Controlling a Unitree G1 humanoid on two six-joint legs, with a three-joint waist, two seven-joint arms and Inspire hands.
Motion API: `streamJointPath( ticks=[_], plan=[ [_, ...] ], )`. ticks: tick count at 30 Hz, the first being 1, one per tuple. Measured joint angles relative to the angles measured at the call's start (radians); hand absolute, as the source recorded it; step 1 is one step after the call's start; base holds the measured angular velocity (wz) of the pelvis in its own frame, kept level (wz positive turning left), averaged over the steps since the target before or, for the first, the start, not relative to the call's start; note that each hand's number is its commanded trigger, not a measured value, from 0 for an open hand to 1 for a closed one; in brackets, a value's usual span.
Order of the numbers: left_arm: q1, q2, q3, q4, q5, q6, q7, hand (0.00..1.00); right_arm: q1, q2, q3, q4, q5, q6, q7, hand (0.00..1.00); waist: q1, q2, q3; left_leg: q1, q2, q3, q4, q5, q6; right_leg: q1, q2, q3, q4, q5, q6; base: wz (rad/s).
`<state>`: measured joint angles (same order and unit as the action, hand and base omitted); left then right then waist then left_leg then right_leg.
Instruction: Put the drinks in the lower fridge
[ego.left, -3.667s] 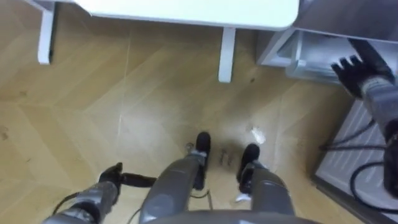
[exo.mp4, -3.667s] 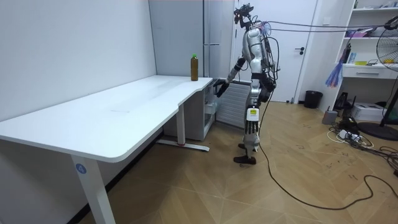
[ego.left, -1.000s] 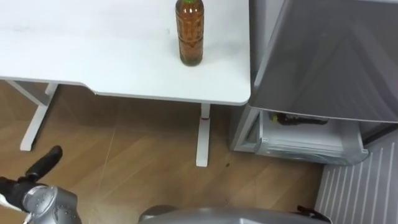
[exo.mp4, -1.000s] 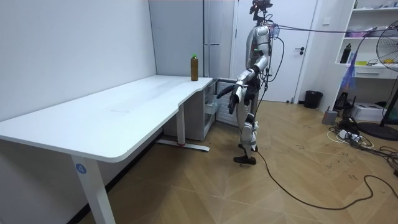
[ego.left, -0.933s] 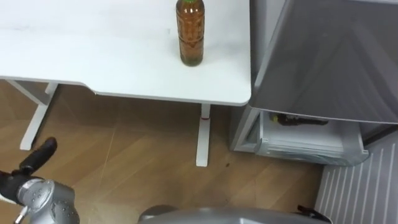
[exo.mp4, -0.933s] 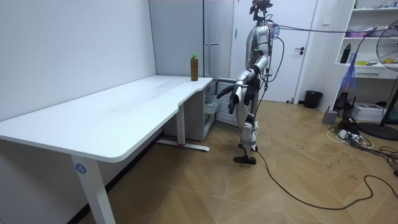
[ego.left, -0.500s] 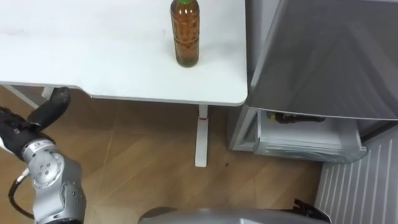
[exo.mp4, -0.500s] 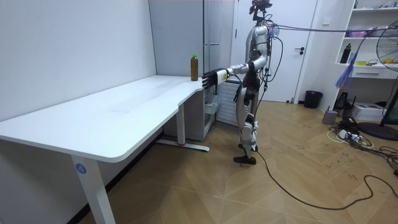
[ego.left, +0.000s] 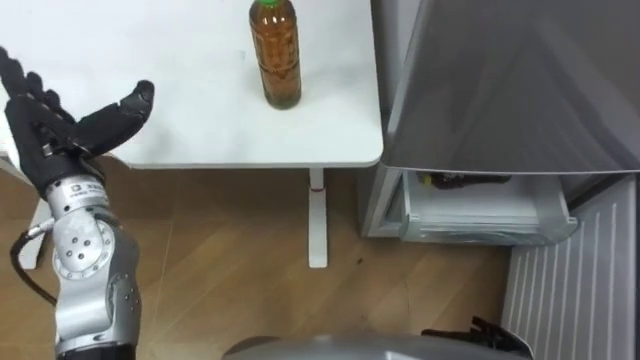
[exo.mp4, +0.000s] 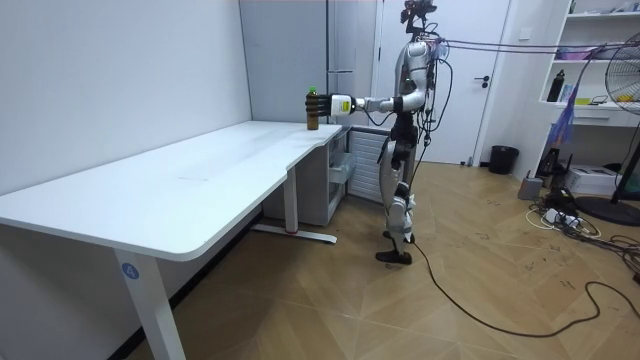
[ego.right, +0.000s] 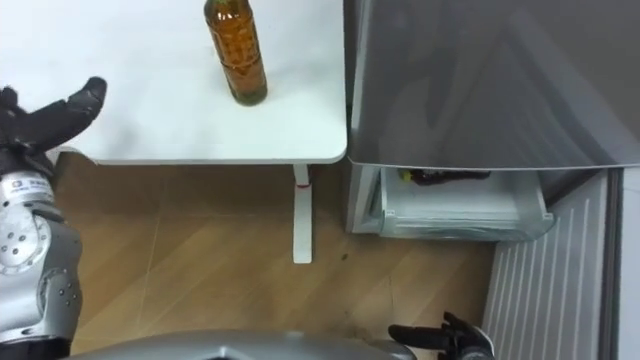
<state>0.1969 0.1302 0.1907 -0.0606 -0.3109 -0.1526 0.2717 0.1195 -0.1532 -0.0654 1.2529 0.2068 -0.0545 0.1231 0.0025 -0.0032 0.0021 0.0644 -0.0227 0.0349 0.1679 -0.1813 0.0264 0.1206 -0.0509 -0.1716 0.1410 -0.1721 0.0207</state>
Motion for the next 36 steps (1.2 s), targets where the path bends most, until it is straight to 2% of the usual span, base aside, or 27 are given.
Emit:
streamJointPath(
  ticks=[4, 8, 10, 18, 21, 22, 27, 30, 34, 36],
  plan=[
    [0.0, 0.0, -0.054, 0.0, 0.0, 0.002, -0.033, 0.0, 0.0, -0.001, 0.001, 0.0, 0.024, -0.001, -0.001, 0.0, -0.002, 0.004, 0.0024, 0.001, 0.004, 0.017, 0.0, 0.0, -0.001, -0.004, 0.002, 0.01, 0.0, 0.001, -0.001, -0.09],
    [0.0, 0.0, -0.067, 0.0, 0.001, 0.005, -0.055, 0.0, 0.0, 0.0, -0.006, -0.002, 0.037, -0.001, 0.003, 0.0, -0.025, 0.008, 0.0029, 0.005, 0.006, 0.011, -0.001, -0.001, -0.002, -0.001, 0.004, 0.01, -0.001, 0.001, -0.002, -0.02],
    [-0.009, 0.0, -0.068, 0.0, 0.0, 0.009, -0.071, 0.0, 0.0, 0.0, -0.006, -0.002, 0.041, 0.0, 0.003, 0.0, -0.028, 0.009, 0.0033, 0.011, 0.009, 0.016, -0.002, -0.003, -0.004, 0.001, 0.009, 0.032, 0.0, 0.001, -0.002, -0.11],
    [-0.032, 0.0, -0.073, 0.044, 0.0, 0.009, -0.091, 0.0, 0.0, 0.002, -0.021, 0.008, 0.04, -0.001, -0.013, 0.0, -0.045, -0.006, 0.0117, 0.031, 0.014, 0.026, -0.007, -0.004, -0.006, 0.001, 0.016, 0.062, 0.009, 0.002, -0.003, -0.06],
    [-0.032, -0.001, -0.073, 0.073, 0.0, 0.019, -0.089, 0.0, -0.001, 0.006, -0.037, 0.019, 0.039, -0.001, -0.025, 0.0, -0.05, -0.01, 0.0114, 0.034, 0.016, 0.04, -0.008, -0.004, -0.007, -0.001, 0.018, 0.075, 0.01, 0.002, -0.003, -0.13],
    [-0.032, -0.001, -0.073, 0.074, 0.0, 0.021, -0.089, 0.0, 0.0, 0.006, -0.038, 0.025, 0.039, -0.001, -0.032, 0.0, -0.053, -0.018, 0.013, 0.034, 0.016, 0.044, -0.008, -0.004, -0.007, -0.001, 0.019, 0.084, 0.01, 0.002, -0.003, -0.09],
    [-0.033, -0.001, -0.073, 0.085, -0.002, 0.024, -0.103, 0.0, 0.023, 0.006, -0.045, 0.031, 0.032, 0.004, -0.05, 0.0, -0.061, -0.033, 0.009, 0.036, 0.016, 0.044, -0.006, -0.005, -0.007, -0.001, 0.02, 0.09, 0.009, 0.002, -0.003, -0.01],
    [-0.04, -0.001, -0.074, 0.118, -0.003, 0.044, -0.107, 0.0, 0.037, 0.006, -0.045, 0.031, 0.032, 0.014, -0.059, 0.0, -0.066, -0.036, 0.0084, 0.035, 0.016, 0.045, -0.004, -0.005, -0.006, -0.001, 0.02, 0.092, 0.01, 0.002, -0.004, 0.0],
    [-0.077, -0.003, -0.078, 0.172, -0.01, 0.062, -0.108, 0.0, 0.037, 0.006, -0.044, 0.032, 0.032, 0.024, -0.07, 0.0, -0.08, -0.024, 0.0081, 0.037, 0.016, 0.045, -0.002, -0.006, -0.006, -0.001, 0.02, 0.093, 0.012, 0.004, -0.007, 0.0],
    [-0.094, -0.003, -0.078, 0.174, -0.047, 0.068, -0.112, 0.0, 0.038, 0.006, -0.044, 0.032, 0.041, 0.032, -0.079, 0.0, -0.08, -0.018, 0.008, 0.038, 0.017, 0.046, -0.002, -0.006, -0.007, -0.001, 0.021, 0.094, 0.013, 0.005, -0.008, 0.0]
  ],
)
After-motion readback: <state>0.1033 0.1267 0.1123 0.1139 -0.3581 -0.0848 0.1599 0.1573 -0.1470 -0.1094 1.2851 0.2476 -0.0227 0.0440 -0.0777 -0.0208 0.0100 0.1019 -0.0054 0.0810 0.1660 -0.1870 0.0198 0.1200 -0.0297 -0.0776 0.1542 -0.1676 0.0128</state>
